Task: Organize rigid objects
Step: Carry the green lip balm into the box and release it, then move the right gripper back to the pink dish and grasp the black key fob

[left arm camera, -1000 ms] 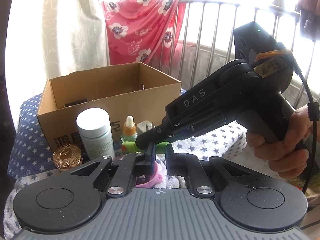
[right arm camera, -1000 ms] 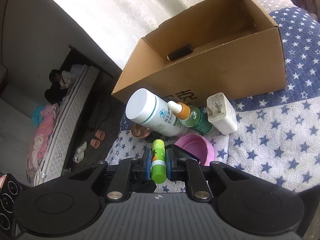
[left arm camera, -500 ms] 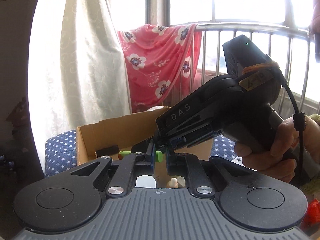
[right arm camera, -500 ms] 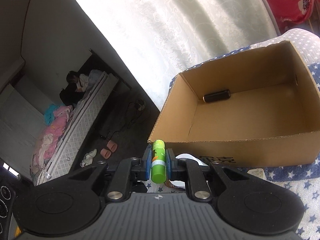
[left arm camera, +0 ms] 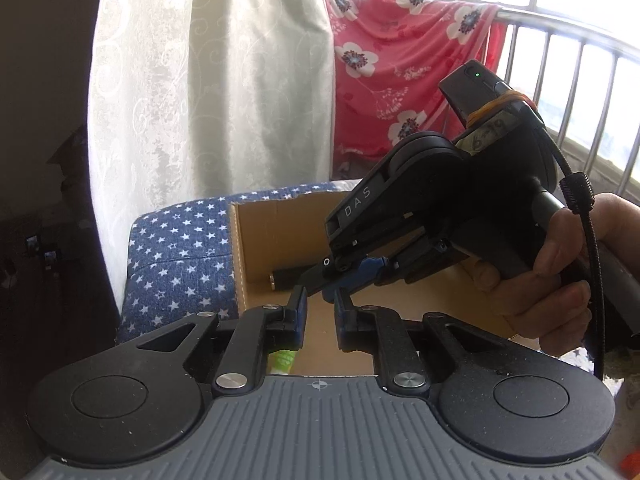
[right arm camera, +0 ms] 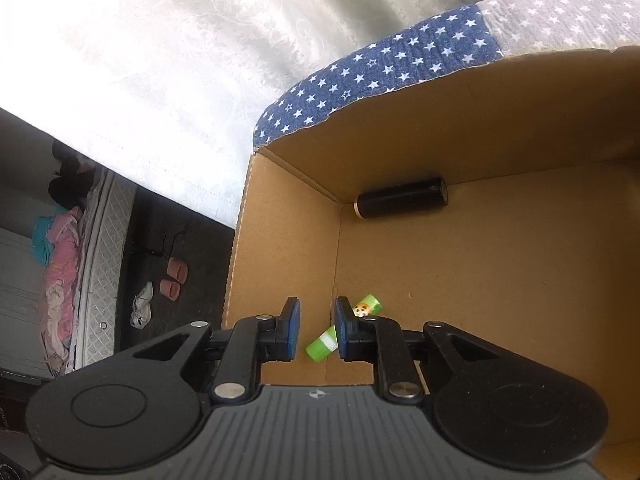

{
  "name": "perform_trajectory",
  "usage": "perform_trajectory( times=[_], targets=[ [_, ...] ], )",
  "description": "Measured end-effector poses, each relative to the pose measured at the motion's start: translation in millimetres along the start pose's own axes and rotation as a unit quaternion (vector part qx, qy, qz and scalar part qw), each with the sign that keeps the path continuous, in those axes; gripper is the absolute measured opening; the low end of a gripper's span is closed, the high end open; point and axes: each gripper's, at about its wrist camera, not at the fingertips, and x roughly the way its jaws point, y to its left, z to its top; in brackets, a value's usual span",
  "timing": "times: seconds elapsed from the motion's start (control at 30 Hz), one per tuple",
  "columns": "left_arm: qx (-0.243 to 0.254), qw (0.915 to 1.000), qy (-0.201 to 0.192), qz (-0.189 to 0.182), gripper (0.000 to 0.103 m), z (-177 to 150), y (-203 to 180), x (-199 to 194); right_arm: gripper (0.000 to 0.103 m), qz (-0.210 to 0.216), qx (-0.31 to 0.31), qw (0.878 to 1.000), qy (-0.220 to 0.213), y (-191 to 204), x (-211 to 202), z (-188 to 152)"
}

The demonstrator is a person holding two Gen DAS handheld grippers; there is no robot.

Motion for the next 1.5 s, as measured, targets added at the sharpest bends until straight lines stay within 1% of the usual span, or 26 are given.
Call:
perform_trajectory(
  times=[0.13,0.23,0.4,0.5,0.57,0.6,0.63,0.7,0.8,0.87,0.93,1.03,1.13,1.23,1.33,1.4,1.5],
  targets=[
    [-0.014,0.9998,-0.012,-0.002,0.016,-4,7,-17,0.031,0.017,0.006,1.0,-0.017,-10,-25,-7],
    [-0.029,0.9993,-0.022,-0.01,0.018,-7,11,-32,0.033,0.036,-0.001,0.999,-0.035,-15,-54,-19],
    [-0.041,0.9983,-0.035,-0.021,0.022,-22,10,-61,0.033,0.066,-0.022,0.995,-0.07,-24,-105,-60],
    [-0.044,0.9974,-0.044,-0.037,0.026,-33,8,-81,0.035,0.077,-0.032,0.993,-0.089,-31,-128,-88],
    [-0.046,0.9966,-0.047,-0.051,0.028,-42,5,-92,0.042,0.079,-0.04,0.991,-0.098,-35,-137,-104],
    [-0.044,0.9964,-0.044,-0.058,0.029,-46,2,-95,0.049,0.076,-0.046,0.991,-0.101,-37,-139,-113],
    [-0.041,0.9963,-0.04,-0.065,0.029,-51,-1,-97,0.052,0.072,-0.053,0.991,-0.102,-39,-139,-122],
    [-0.03,0.996,-0.026,-0.08,0.029,-63,-10,-99,0.052,0.067,-0.058,0.992,-0.094,-44,-133,-136],
    [-0.012,0.9946,0.003,-0.103,0.029,-82,-26,-95,0.052,0.074,-0.06,0.993,-0.069,-51,-120,-153],
    [0.001,0.9923,0.022,-0.122,0.029,-96,-39,-91,0.052,0.069,-0.064,0.994,-0.049,-55,-107,-164],
    [0.012,0.9901,0.042,-0.134,0.029,-110,-51,-86,0.052,0.061,-0.063,0.996,-0.034,-58,-95,-170],
    [0.024,0.9863,0.067,-0.149,0.029,-119,-66,-74,0.052,0.054,-0.06,0.997,-0.018,-64,-79,-173],
    [0.032,0.9831,0.083,-0.16,0.029,-125,-77,-63,0.052,0.045,-0.06,0.997,-0.009,-65,-66,-171],
    [0.041,0.9819,0.099,-0.156,0.029,-131,-84,-52,0.052,0.045,-0.061,0.997,0.004,-71,-57,-174],
    [0.054,0.9829,0.109,-0.138,0.029,-136,-89,-45,0.052,0.042,-0.054,0.998,0.014,-74,-48,-174],
    [0.06,0.9836,0.113,-0.127,0.029,-138,-91,-42,0.052,0.047,-0.049,0.997,0.023,-78,-43,-176],
    [0.057,0.9831,0.121,-0.125,0.029,-140,-88,-38,0.052,0.058,-0.051,0.997,0.023,-80,-42,-178]
  ],
)
